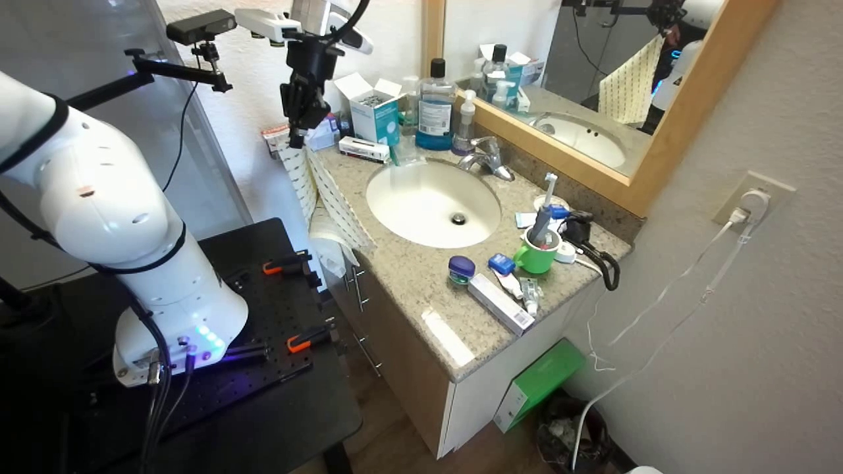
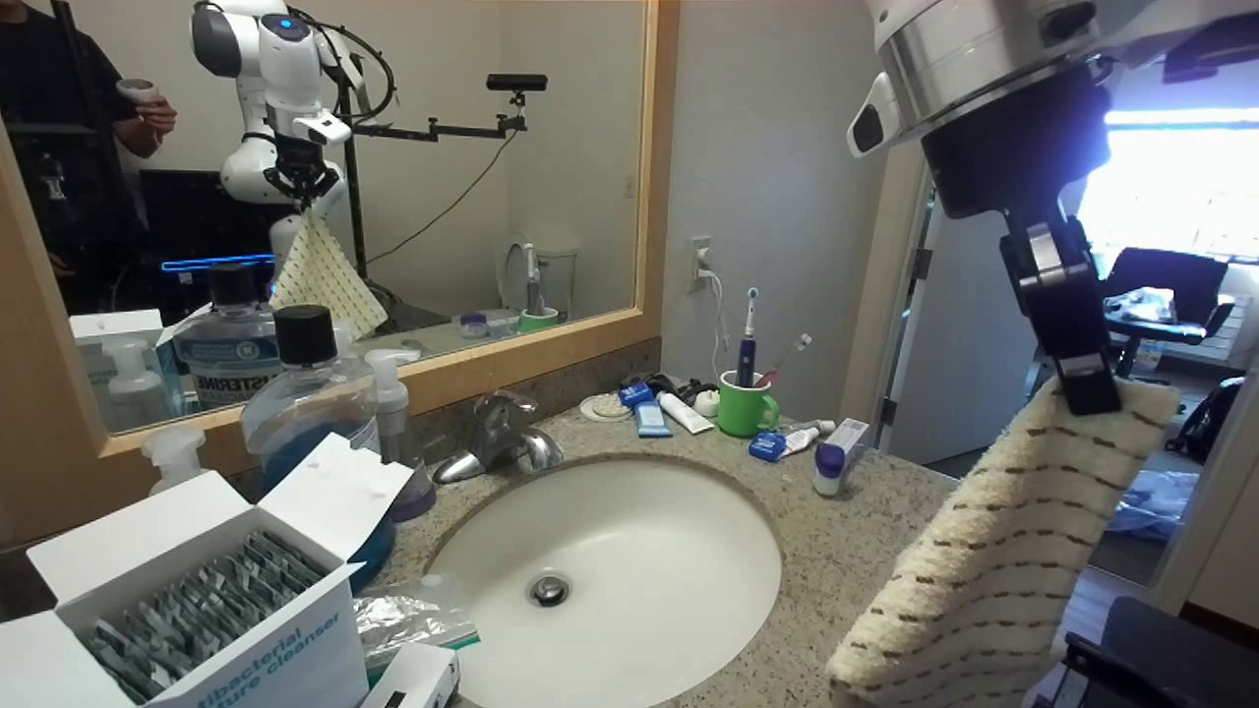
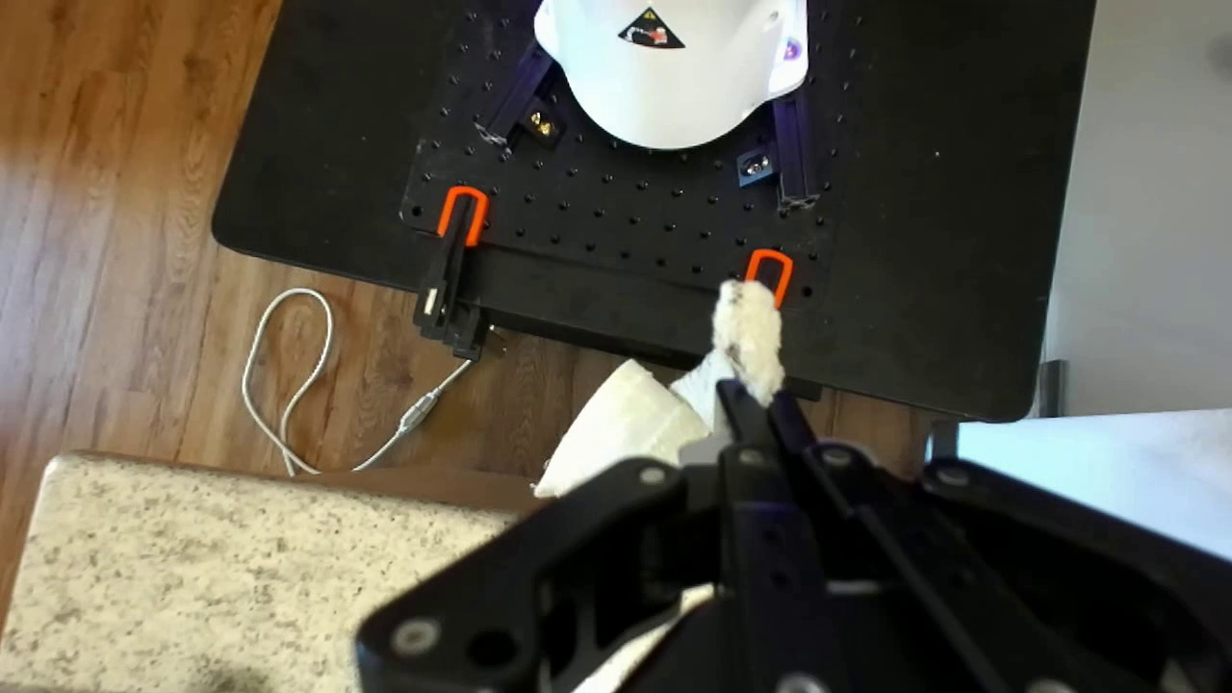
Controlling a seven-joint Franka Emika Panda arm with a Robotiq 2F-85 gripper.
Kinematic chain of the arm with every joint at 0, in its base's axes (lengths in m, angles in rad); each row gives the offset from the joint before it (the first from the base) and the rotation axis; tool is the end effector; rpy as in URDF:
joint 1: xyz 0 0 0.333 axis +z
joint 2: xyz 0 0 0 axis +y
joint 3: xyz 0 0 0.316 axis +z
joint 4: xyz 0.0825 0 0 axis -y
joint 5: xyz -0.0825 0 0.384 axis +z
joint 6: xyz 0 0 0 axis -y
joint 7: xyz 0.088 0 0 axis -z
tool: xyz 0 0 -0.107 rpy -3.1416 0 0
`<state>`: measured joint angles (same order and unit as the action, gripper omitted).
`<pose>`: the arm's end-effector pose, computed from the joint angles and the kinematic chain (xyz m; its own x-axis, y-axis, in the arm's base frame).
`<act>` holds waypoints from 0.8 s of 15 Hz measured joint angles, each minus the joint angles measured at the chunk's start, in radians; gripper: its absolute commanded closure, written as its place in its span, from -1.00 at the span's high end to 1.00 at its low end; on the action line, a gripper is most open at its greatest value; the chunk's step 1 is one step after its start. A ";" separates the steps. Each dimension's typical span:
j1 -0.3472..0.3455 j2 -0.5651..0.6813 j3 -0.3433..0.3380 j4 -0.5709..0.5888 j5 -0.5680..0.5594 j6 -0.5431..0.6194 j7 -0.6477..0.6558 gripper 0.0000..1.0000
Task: Put the white towel on the left side of the counter
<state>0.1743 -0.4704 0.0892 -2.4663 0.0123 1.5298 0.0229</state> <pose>0.3324 0.0918 0.4330 0.8739 0.1848 -0.4497 0.2262 -0.9733 0.0395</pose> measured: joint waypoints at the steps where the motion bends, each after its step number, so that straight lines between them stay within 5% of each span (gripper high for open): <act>1: 0.000 -0.001 0.000 0.000 0.000 0.000 0.000 -0.94; 12: 0.003 0.013 0.045 0.050 0.010 -0.001 0.015 -0.98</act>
<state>0.1768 -0.4569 0.1340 -2.4164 0.0224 1.5286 0.0377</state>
